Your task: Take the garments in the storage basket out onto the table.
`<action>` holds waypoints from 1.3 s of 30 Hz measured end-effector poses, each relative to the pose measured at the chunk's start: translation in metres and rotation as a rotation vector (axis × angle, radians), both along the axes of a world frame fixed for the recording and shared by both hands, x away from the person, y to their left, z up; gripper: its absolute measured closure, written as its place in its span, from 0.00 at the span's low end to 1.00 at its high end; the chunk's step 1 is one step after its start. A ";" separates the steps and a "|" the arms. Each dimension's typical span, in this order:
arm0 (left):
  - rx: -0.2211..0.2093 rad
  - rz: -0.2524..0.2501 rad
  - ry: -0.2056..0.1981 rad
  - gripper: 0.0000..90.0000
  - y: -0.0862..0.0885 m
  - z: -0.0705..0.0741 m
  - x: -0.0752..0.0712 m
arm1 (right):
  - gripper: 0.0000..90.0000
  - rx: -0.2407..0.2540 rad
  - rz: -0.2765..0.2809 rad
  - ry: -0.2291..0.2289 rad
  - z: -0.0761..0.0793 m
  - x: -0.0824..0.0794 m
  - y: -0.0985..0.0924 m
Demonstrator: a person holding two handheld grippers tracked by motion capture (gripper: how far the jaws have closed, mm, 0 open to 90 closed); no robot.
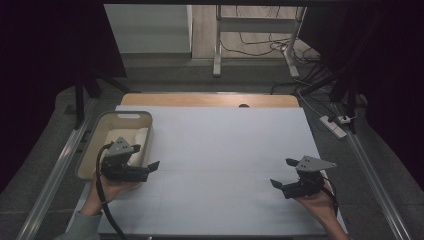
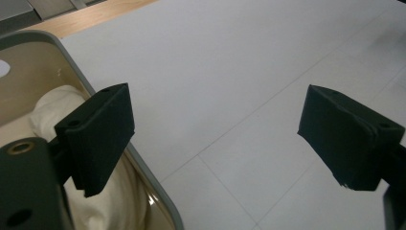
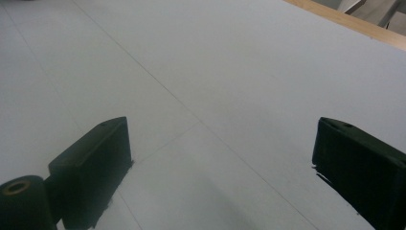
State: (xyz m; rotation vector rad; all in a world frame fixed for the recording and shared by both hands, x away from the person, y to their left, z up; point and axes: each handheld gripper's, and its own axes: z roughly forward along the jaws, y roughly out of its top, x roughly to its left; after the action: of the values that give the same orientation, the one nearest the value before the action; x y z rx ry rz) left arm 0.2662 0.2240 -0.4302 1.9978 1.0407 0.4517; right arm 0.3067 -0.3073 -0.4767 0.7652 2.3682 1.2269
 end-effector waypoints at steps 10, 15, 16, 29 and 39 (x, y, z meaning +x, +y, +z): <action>0.013 0.007 -0.001 0.13 0.003 0.007 0.015 | 0.06 -0.003 -0.002 0.009 -0.001 0.000 0.001; 0.030 0.014 -0.007 0.14 0.006 0.010 0.020 | 0.06 -0.008 0.002 0.016 -0.003 0.001 0.002; 0.033 0.016 -0.007 0.14 0.007 0.011 0.021 | 0.06 -0.009 0.001 0.016 -0.003 0.001 0.002; 0.031 0.019 0.036 0.14 0.020 0.008 0.043 | 0.06 -0.022 -0.001 0.031 -0.005 0.002 0.003; 0.031 0.047 0.096 0.14 0.039 -0.001 0.061 | 0.06 -0.021 0.004 0.038 -0.006 0.002 0.004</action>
State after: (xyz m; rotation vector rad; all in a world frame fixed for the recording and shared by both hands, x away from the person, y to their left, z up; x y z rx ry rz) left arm 0.3277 0.2627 -0.4308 2.0430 1.1482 0.4031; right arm 0.3088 -0.3034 -0.4824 0.7834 2.4099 1.1982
